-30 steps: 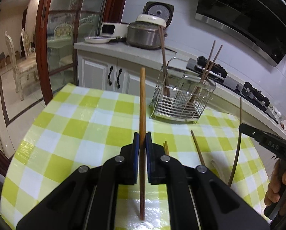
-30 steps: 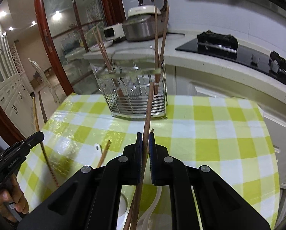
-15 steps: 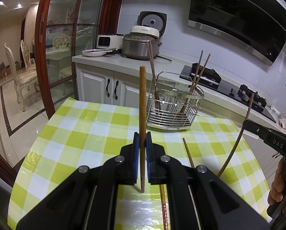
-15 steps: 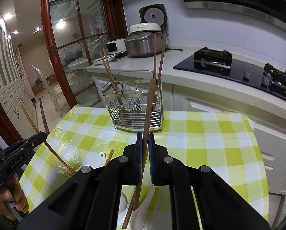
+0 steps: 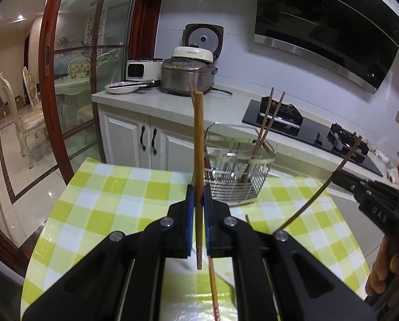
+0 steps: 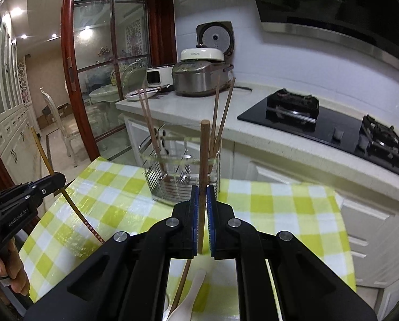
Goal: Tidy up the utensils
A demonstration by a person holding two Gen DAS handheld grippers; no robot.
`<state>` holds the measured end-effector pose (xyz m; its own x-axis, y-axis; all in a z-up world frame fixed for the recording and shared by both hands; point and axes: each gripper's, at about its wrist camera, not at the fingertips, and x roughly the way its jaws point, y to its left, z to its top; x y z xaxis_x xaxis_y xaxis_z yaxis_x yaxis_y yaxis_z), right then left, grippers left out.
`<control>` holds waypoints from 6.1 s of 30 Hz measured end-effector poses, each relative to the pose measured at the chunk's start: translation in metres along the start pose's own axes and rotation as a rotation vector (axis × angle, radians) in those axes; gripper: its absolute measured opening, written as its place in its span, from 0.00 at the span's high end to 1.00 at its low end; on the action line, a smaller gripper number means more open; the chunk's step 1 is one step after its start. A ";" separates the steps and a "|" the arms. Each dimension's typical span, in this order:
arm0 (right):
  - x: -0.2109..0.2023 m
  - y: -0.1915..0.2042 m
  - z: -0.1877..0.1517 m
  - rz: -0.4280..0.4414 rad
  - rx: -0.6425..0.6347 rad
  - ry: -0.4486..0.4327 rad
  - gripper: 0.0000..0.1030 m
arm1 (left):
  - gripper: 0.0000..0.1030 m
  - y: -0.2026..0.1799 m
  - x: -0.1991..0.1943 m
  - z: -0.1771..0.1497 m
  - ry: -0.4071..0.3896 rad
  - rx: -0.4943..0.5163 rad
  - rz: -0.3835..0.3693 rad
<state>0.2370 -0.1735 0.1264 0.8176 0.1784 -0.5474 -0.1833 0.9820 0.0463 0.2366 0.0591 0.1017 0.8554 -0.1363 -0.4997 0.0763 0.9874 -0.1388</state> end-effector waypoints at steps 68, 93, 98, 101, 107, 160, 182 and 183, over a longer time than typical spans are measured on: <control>0.104 -0.027 0.111 -0.067 0.035 -0.204 0.93 | 0.93 -0.023 0.121 0.105 -0.159 -0.001 -0.052; 0.199 -0.012 0.081 -0.080 -0.021 0.230 0.72 | 0.93 -0.014 0.141 0.093 -0.112 -0.011 -0.075; 0.208 -0.001 0.078 -0.103 -0.064 0.253 0.76 | 0.93 -0.011 0.139 0.091 -0.115 -0.017 -0.088; 0.208 -0.003 0.079 -0.118 -0.065 0.257 0.82 | 0.93 -0.009 0.137 0.089 -0.118 -0.020 -0.096; 0.213 0.000 0.076 -0.150 -0.125 0.270 0.85 | 0.93 -0.006 0.136 0.086 -0.120 -0.040 -0.116; 0.162 -0.053 0.041 0.144 0.055 -0.098 0.98 | 0.93 0.004 0.154 0.083 -0.096 -0.054 -0.129; 0.184 -0.129 0.017 -0.026 0.534 0.071 0.98 | 0.93 -0.002 0.153 0.080 -0.087 -0.040 -0.135; 0.186 -0.129 0.019 -0.032 0.539 0.079 0.98 | 0.93 -0.002 0.154 0.080 -0.087 -0.041 -0.134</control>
<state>0.4233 -0.2661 0.0349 0.7711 0.1628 -0.6155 0.1641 0.8832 0.4393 0.4088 0.0429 0.0936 0.8803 -0.2572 -0.3987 0.1731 0.9565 -0.2349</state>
